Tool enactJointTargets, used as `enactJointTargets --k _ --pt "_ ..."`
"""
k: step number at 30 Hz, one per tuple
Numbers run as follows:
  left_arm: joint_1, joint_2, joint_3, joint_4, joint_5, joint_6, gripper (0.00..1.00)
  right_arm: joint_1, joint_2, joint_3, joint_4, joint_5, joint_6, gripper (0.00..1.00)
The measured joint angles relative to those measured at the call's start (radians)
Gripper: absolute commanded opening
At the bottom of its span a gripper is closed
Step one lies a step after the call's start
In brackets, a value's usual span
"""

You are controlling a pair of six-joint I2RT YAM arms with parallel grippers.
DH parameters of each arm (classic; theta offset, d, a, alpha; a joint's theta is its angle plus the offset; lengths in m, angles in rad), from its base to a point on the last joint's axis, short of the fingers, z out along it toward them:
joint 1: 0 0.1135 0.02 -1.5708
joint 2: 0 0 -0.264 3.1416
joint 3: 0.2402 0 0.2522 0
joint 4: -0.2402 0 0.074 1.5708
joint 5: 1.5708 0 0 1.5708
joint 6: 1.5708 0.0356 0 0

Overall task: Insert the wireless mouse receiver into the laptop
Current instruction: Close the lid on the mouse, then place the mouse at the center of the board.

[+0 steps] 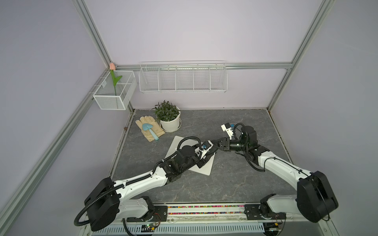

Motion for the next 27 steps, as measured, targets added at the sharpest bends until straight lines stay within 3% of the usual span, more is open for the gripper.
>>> enactJointTargets --k 1,2,4,5,6,10,13,18,24,27 --pt "0.000 0.000 0.000 -0.001 0.000 0.000 0.18 0.000 0.000 0.000 -0.005 0.001 -0.004 0.27" --pt "0.000 0.002 0.000 -0.003 0.000 0.000 0.27 0.001 0.000 0.003 -0.014 0.003 -0.012 0.27" --pt "0.000 0.003 0.000 -0.003 0.000 -0.005 0.54 0.001 0.000 0.011 -0.034 0.007 -0.026 0.27" --pt "-0.001 0.003 0.000 -0.003 -0.001 -0.011 0.90 0.001 0.000 0.018 -0.051 0.010 -0.036 0.27" --pt "-0.002 0.003 0.000 -0.002 -0.006 -0.018 0.99 0.001 0.000 0.027 -0.067 0.012 -0.049 0.27" --pt "-0.004 -0.024 0.000 -0.013 -0.070 -0.085 0.99 0.001 0.000 0.096 -0.209 0.062 -0.157 0.26" --pt "-0.003 -0.093 0.000 -0.061 -0.116 -0.130 0.99 0.010 0.000 0.208 -0.374 0.164 -0.323 0.26" --pt "0.026 -0.259 0.003 -0.205 -0.152 -0.220 0.99 0.105 0.000 0.330 -0.522 0.503 -0.661 0.30" --pt "0.147 -0.414 0.004 -0.372 -0.174 -0.367 0.99 0.256 0.000 0.121 -0.447 0.958 -1.092 0.25" --pt "0.180 -0.469 0.003 -0.421 -0.181 -0.422 0.99 0.305 -0.001 -0.015 -0.380 1.105 -1.289 0.26"
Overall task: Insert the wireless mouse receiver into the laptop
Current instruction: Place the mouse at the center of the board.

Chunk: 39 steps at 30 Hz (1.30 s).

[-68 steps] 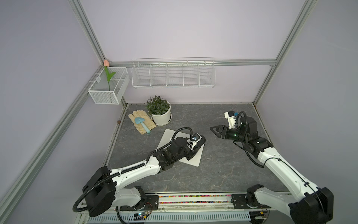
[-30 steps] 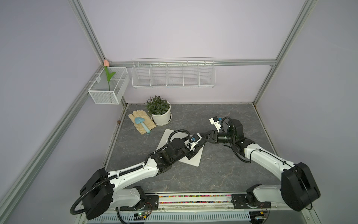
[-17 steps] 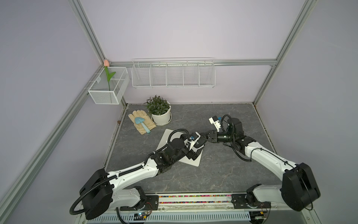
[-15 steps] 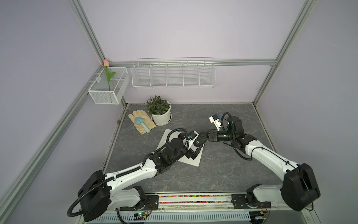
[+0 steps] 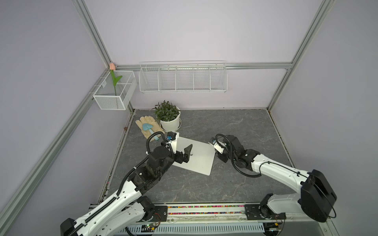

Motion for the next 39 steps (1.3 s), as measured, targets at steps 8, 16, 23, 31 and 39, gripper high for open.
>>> enactJointTargets --k 8,16,23,31,39 --pt "0.005 -0.080 -0.040 -0.017 -0.005 -0.057 0.99 0.029 -0.014 -0.261 0.251 0.149 -0.339 0.26" --pt "0.005 -0.097 -0.040 -0.023 -0.005 -0.058 0.99 0.103 0.069 -0.280 0.389 0.193 -0.419 0.45" --pt "0.005 -0.098 -0.040 -0.035 -0.006 -0.058 0.99 0.138 0.081 -0.280 0.340 0.210 -0.377 0.56" --pt "0.005 -0.106 -0.040 -0.054 -0.007 -0.058 0.99 0.158 0.030 -0.267 0.167 0.216 -0.276 0.61" --pt "0.011 -0.114 -0.027 -0.139 -0.116 -0.056 1.00 0.164 -0.074 -0.219 -0.061 0.175 -0.190 0.78"
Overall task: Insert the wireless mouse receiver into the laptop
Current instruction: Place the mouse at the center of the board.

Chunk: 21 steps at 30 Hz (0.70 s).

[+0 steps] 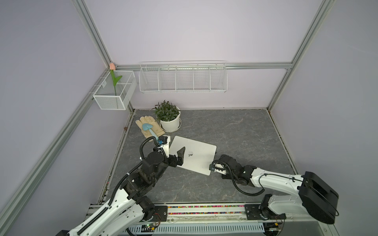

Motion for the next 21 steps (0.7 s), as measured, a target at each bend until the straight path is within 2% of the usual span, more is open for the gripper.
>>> enactJointTargets --k 4,7,9,12,16,19,21 --pt "0.079 0.005 0.029 -0.027 -0.048 0.021 1.00 0.006 -0.122 0.013 -0.107 -0.038 0.036 0.83" --pt "0.237 0.047 0.066 -0.020 -0.035 0.018 1.00 0.001 -0.253 0.016 -0.103 -0.073 0.062 0.87" --pt "0.320 0.093 0.075 0.018 -0.035 0.010 1.00 -0.039 -0.340 0.012 -0.017 -0.137 0.083 0.86" --pt "0.378 0.189 0.071 0.101 -0.036 0.033 1.00 -0.224 -0.402 -0.031 0.281 -0.258 0.172 0.85" --pt "0.507 0.325 0.037 0.205 -0.026 0.039 1.00 -0.521 -0.312 -0.101 0.618 -0.302 0.330 0.84" --pt "0.603 0.408 0.008 0.272 -0.045 0.025 0.99 -0.716 -0.209 -0.161 0.747 -0.283 0.464 0.83" --pt "0.628 0.468 -0.012 0.320 -0.072 0.029 1.00 -0.795 -0.174 -0.208 0.778 -0.256 0.530 0.84"
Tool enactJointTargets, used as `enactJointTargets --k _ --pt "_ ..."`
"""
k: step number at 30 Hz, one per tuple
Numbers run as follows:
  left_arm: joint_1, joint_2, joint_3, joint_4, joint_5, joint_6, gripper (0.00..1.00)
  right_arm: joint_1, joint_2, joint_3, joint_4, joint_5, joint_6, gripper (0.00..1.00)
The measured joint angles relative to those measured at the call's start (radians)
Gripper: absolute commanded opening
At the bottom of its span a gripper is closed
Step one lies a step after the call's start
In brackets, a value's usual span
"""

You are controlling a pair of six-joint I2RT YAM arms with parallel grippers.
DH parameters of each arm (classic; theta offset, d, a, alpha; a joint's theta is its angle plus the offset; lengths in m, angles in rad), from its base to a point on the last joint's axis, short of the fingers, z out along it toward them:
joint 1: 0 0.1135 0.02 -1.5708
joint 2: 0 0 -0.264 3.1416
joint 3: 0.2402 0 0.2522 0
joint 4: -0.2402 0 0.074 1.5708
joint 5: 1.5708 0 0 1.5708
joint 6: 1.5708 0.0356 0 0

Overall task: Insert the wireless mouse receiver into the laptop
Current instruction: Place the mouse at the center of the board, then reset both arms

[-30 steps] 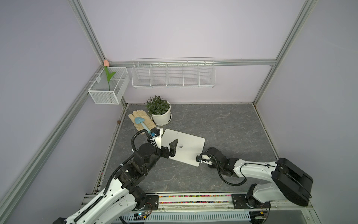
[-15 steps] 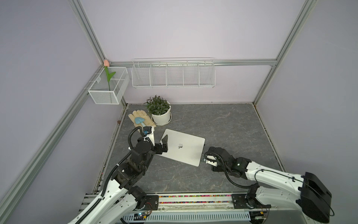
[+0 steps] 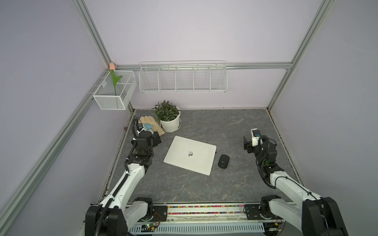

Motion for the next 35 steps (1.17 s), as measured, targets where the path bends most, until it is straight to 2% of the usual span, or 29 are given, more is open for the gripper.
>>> enactJointTargets --k 3,8,14,15,16,17,22,35 --pt "0.023 0.094 -0.063 0.098 -0.049 0.008 1.00 -0.042 0.031 -0.043 0.010 0.014 0.042 0.84" --pt "0.045 0.197 -0.197 0.293 -0.083 0.046 1.00 -0.077 0.150 -0.122 0.198 -0.007 0.057 0.85" --pt "0.066 0.338 -0.194 0.534 0.029 0.140 1.00 -0.133 0.480 -0.114 0.488 -0.127 0.092 0.90" --pt "0.074 0.361 -0.198 0.578 0.058 0.151 1.00 -0.140 0.485 -0.109 0.459 -0.145 0.099 0.92" --pt "0.082 0.378 -0.204 0.612 0.081 0.159 1.00 -0.148 0.475 -0.100 0.435 -0.152 0.107 1.00" --pt "0.088 0.386 -0.212 0.636 0.098 0.165 1.00 -0.154 0.472 -0.086 0.436 -0.157 0.111 0.89" --pt "0.096 0.391 -0.222 0.705 0.147 0.181 1.00 -0.161 0.467 0.001 0.416 -0.167 0.126 0.88" --pt "0.096 0.391 -0.223 0.745 0.169 0.188 1.00 -0.135 0.467 0.020 0.356 -0.176 0.121 0.88"
